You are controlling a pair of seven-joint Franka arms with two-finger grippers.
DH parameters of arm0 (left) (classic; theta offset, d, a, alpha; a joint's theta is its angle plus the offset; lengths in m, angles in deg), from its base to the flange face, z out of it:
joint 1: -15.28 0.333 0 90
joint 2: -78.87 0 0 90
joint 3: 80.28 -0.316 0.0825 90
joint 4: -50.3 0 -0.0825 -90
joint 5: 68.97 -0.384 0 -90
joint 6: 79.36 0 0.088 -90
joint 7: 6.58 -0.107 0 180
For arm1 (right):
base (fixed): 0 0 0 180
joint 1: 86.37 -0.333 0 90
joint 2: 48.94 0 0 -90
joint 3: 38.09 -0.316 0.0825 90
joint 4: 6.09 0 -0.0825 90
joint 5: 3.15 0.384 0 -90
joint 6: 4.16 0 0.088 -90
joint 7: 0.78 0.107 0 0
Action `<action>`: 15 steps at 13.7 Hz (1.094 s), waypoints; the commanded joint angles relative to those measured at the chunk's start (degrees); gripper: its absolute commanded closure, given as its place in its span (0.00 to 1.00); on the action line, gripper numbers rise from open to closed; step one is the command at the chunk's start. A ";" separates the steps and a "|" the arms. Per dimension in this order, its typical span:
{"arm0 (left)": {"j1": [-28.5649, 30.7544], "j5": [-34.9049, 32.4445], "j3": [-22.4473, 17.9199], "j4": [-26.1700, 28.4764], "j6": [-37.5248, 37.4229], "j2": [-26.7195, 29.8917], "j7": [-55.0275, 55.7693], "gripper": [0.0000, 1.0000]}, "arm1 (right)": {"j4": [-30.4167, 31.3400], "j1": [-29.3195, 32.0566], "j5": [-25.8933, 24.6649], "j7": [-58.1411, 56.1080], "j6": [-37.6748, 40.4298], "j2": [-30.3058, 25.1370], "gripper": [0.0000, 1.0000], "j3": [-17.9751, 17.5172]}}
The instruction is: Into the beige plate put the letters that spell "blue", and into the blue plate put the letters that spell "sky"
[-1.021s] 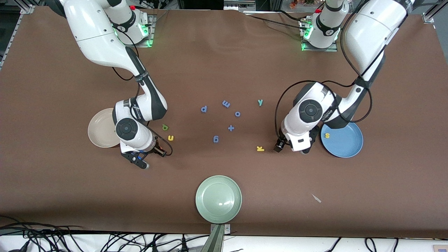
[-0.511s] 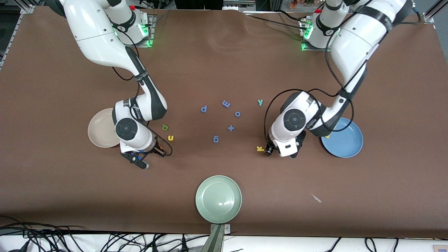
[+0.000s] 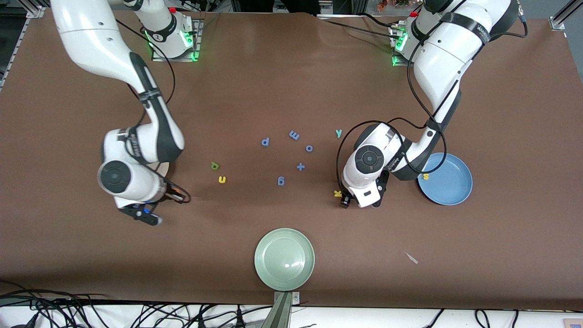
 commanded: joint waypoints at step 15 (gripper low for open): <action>-2.82 0.55 -0.58 -6.42 -1.23 -4.61 0.37 0.52 | 7.74 -4.40 5.06 17.75 -11.51 -1.39 0.47 -4.03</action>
